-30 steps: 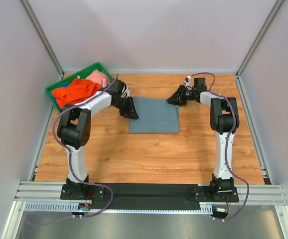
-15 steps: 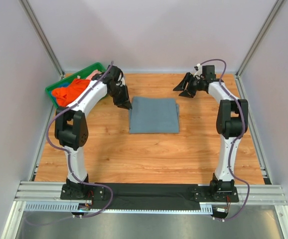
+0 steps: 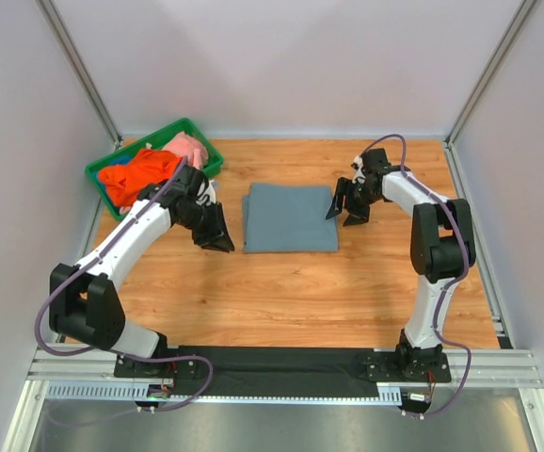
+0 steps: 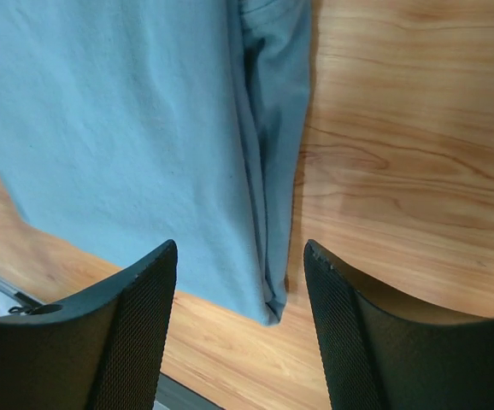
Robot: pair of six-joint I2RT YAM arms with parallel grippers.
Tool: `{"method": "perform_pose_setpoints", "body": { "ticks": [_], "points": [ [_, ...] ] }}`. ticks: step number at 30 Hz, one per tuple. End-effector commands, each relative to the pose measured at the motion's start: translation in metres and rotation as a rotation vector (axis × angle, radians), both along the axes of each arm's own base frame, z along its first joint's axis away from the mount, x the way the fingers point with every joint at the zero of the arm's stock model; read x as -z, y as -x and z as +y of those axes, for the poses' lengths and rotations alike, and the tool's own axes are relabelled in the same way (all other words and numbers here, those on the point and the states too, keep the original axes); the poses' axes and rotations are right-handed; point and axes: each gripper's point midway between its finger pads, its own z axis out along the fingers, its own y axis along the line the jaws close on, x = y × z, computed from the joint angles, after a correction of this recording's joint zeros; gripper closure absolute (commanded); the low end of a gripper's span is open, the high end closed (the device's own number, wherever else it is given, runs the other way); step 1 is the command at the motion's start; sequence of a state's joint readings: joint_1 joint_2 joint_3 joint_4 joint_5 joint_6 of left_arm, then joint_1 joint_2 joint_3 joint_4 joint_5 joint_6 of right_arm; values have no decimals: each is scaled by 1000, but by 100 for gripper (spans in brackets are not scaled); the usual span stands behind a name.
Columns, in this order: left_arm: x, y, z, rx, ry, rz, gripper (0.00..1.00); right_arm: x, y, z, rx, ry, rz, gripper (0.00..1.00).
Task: Fold and stack the t-shirts
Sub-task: Neatly place the folded tshirt to the corner
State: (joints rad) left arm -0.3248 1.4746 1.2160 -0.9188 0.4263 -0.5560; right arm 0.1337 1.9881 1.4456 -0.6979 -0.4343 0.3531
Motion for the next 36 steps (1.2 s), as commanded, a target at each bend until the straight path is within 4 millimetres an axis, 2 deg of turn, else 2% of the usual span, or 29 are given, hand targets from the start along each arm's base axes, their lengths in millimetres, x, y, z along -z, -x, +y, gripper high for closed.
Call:
{"method": "perform_pose_setpoints", "body": {
  "ticks": [1,7,11,14,20,24,27,30,31,33,36],
  "points": [
    [-29,8,-9,17,99,-74,72,3,-5,0,-37,75,-38,38],
    [-42,5,-6,11,83,-105,72,21,-9,-3,-25,141,-44,44],
    [-50,0,-6,3,79,-114,72,27,-13,-6,-18,162,-67,48],
    [-52,-4,-6,-7,76,-120,72,24,-22,-1,-29,135,-89,49],
    [-44,-12,-10,-17,70,-84,72,26,-42,9,-46,96,-113,52],
    [-40,-18,-14,-23,79,-60,72,32,-44,12,-47,81,-107,56],
    [-40,-24,-17,-18,78,-58,72,36,-47,10,-44,98,-111,62],
    [-39,-27,-18,-16,76,-51,72,38,-50,1,-42,145,-116,76],
    [-40,-28,-19,-14,79,-50,72,35,-56,-5,-33,172,-124,87],
    [-40,-30,-20,-13,81,-47,72,32,-60,-13,-27,199,-129,97],
    [-40,-31,-21,-9,81,-44,72,23,-72,-36,31,222,-128,99]
  ]
}}
